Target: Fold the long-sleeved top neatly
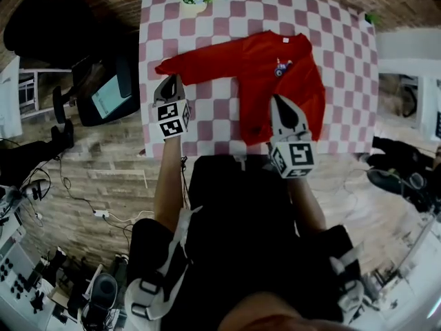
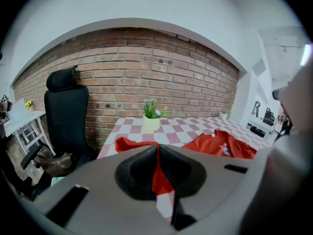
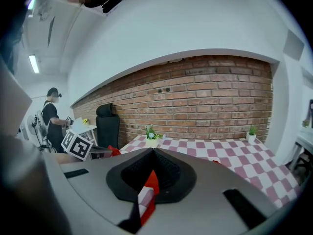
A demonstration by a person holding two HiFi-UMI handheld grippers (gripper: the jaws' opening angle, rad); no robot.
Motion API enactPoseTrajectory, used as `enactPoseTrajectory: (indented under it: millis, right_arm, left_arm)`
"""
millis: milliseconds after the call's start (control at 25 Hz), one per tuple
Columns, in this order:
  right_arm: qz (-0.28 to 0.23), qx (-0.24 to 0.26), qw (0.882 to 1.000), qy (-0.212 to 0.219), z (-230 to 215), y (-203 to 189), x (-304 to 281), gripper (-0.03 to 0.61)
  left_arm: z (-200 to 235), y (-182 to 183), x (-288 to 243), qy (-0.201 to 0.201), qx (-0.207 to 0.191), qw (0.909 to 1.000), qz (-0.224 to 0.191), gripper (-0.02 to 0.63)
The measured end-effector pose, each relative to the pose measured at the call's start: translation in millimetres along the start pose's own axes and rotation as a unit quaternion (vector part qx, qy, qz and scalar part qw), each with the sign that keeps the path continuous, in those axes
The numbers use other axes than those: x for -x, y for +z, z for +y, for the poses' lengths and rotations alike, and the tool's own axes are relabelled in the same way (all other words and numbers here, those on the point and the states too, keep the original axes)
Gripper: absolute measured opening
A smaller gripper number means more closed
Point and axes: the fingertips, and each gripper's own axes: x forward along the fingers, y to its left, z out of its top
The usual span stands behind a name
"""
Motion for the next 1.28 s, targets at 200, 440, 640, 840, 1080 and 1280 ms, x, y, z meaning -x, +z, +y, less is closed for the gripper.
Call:
enactPoseTrajectory:
  millis: [200, 440, 640, 840, 1080, 1280]
  right_arm:
    - [-0.007, -0.014, 1.000, -0.019, -38.3, -12.6, 35.3, 0.008]
    - [-0.014, -0.029, 0.999, -0.041, -81.0, -27.2, 77.6, 0.008]
    - [-0.022, -0.035, 0.998, -0.053, -114.4, -37.8, 111.4, 0.008]
    - [-0.027, -0.047, 0.996, -0.071, -146.4, -50.0, 140.1, 0.008]
    - [-0.026, -0.058, 0.994, -0.086, -176.6, -66.0, 169.0, 0.008]
    - [-0.026, -0.063, 0.993, -0.099, -200.5, -83.6, 191.1, 0.008]
  left_arm:
    - [-56.5, 15.1, 3.6, -0.028, -0.037, 0.9989, -0.006, 0.017]
    - [-128.6, 26.5, 9.1, -0.060, -0.076, 0.9952, -0.016, 0.017]
    - [-195.2, 24.7, 14.6, -0.092, -0.101, 0.9905, -0.019, 0.017]
    - [-266.7, 18.2, 21.2, -0.137, -0.132, 0.9816, -0.018, 0.017]
    - [-343.4, 7.4, 28.3, -0.182, -0.167, 0.9690, -0.018, 0.017]
    - [-394.6, -2.9, 36.1, -0.208, -0.177, 0.9617, -0.017, 0.017]
